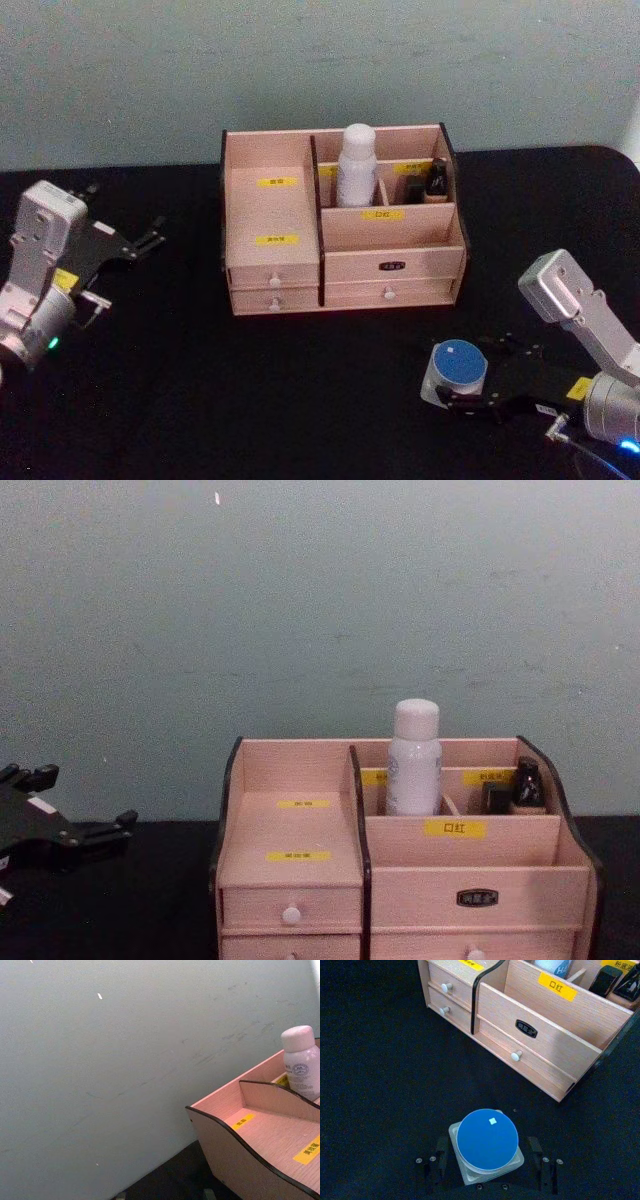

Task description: Pick up the facial cleanser and watermelon frost from the table and place them into the tiered storage box.

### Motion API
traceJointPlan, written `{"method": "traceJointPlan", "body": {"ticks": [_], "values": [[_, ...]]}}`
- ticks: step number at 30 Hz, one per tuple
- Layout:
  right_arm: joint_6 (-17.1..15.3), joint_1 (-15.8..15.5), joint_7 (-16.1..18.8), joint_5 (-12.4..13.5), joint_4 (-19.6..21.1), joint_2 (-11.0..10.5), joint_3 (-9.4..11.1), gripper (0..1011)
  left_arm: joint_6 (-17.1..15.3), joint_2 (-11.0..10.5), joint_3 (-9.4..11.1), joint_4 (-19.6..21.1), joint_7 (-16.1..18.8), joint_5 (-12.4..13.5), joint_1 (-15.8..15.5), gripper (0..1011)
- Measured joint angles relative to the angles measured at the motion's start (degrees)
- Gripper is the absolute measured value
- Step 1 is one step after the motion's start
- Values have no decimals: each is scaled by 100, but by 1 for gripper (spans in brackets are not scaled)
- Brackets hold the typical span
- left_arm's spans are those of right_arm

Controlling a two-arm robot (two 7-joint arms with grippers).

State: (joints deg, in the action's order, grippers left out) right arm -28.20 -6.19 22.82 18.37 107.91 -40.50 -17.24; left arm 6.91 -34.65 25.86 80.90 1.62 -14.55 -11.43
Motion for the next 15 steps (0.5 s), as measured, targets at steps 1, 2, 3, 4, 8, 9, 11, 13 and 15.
{"method": "traceJointPlan", "body": {"ticks": [1, 2, 3, 4, 8, 9, 11, 13, 15], "values": [[1, 0, 0, 0, 0, 0, 0, 1000, 0, 0, 0, 0, 0, 0, 0, 1001], [1, 0, 0, 0, 0, 0, 0, 1000, 0, 0, 0, 0, 0, 0, 0, 1001], [1, 0, 0, 0, 0, 0, 0, 1000, 0, 0, 0, 0, 0, 0, 0, 1001], [2, 0, 1, 0, 0, 0, 0, 1000, 0, 0, 0, 0, 0, 0, 0, 1001], [4, -2, 2, 1, 0, 0, 1, 1000, 0, 0, 0, 0, 0, 0, 0, 1001], [4, -2, 2, 1, 0, 0, 1, 1000, 0, 0, 0, 0, 0, 0, 0, 1001], [5, -3, 2, 1, 0, 0, 2, 964, 0, 0, 0, -1, 0, 0, 0, 1001], [6, -3, 3, 2, 0, 0, 3, 944, 0, 0, 0, 0, 0, 0, 0, 1001], [7, -3, 3, 2, 0, 0, 4, 883, 0, 0, 0, 0, 0, 0, 0, 1001]]}}
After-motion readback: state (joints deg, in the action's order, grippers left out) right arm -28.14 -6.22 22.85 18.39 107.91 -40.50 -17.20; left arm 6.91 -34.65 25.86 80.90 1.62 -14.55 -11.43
